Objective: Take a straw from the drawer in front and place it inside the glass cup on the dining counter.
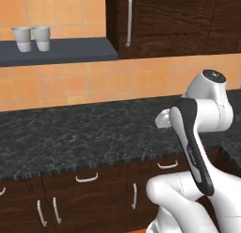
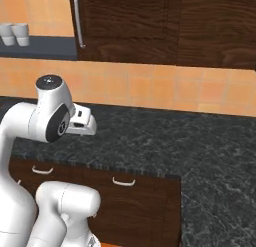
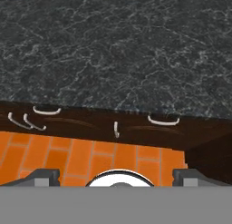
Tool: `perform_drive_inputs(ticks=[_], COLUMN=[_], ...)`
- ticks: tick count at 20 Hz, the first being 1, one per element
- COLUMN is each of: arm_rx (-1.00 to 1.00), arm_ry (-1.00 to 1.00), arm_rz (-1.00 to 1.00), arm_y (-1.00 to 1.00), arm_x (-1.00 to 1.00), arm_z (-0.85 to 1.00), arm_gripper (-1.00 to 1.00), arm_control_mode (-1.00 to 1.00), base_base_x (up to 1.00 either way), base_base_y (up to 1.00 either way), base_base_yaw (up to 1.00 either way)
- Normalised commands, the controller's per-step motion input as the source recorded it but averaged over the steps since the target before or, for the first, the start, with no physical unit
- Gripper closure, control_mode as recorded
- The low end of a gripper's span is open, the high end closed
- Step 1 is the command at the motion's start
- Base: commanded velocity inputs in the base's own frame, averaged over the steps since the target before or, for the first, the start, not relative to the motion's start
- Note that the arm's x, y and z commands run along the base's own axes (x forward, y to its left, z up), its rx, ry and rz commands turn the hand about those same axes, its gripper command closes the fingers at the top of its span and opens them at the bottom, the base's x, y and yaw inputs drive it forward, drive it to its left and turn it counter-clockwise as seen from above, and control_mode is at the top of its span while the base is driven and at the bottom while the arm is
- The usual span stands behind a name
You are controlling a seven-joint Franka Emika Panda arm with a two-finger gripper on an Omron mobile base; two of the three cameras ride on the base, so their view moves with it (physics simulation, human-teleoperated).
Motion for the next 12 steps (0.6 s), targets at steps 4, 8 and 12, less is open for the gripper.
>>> perform_drive_inputs(ticks=[4, 8, 12], arm_rx=[0.00, 0.00, 0.00], arm_ry=[0.00, 0.00, 0.00], arm_rz=[0.00, 0.00, 0.00], arm_y=[0.00, 0.00, 0.00], arm_x=[0.00, 0.00, 0.00], arm_z=[0.00, 0.00, 0.00], arm_gripper=[-1.00, -1.00, -1.00], arm_control_mode=[1.00, 1.00, 1.00], base_base_x=[0.00, 0.00, 0.00], base_base_y=[0.72, 0.65, 0.46], base_base_yaw=[-0.14, -0.15, -0.18])
